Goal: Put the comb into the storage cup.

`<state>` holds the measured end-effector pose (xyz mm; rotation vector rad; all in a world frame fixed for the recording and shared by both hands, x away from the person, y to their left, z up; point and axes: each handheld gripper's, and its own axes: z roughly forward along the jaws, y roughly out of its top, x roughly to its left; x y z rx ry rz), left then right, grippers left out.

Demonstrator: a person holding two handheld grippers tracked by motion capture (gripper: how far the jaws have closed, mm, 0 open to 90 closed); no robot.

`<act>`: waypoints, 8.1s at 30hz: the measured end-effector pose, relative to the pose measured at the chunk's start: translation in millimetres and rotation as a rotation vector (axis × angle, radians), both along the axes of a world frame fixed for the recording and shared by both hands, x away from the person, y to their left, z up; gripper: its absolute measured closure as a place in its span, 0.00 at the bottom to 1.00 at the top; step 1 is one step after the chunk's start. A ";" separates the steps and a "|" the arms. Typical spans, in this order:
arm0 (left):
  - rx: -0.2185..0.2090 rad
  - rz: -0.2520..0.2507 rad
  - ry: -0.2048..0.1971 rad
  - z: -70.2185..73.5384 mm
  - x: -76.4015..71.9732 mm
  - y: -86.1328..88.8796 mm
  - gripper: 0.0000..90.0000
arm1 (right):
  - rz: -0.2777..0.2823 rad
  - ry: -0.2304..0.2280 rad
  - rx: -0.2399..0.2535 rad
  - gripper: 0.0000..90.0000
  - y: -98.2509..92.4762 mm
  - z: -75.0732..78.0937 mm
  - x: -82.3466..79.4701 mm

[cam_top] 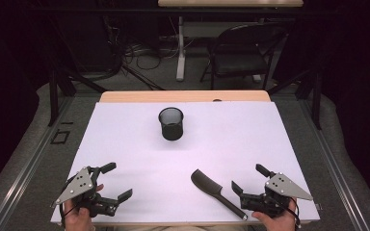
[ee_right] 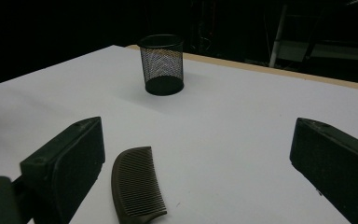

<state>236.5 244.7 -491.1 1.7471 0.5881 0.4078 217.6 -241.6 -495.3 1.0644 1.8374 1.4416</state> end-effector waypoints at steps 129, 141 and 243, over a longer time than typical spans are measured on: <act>0.042 0.015 0.195 -10.2 12.3 -14.6 0.00 | 0.248 0.615 -0.571 0.28 66.6 2.5 60.6; 0.033 0.016 0.198 -11.1 12.6 -14.7 0.00 | 0.259 0.640 -0.609 0.30 70.9 -0.5 60.2; 0.039 0.020 0.215 -14.8 15.1 -14.9 0.00 | 0.323 0.867 -0.752 0.77 84.4 -31.8 63.8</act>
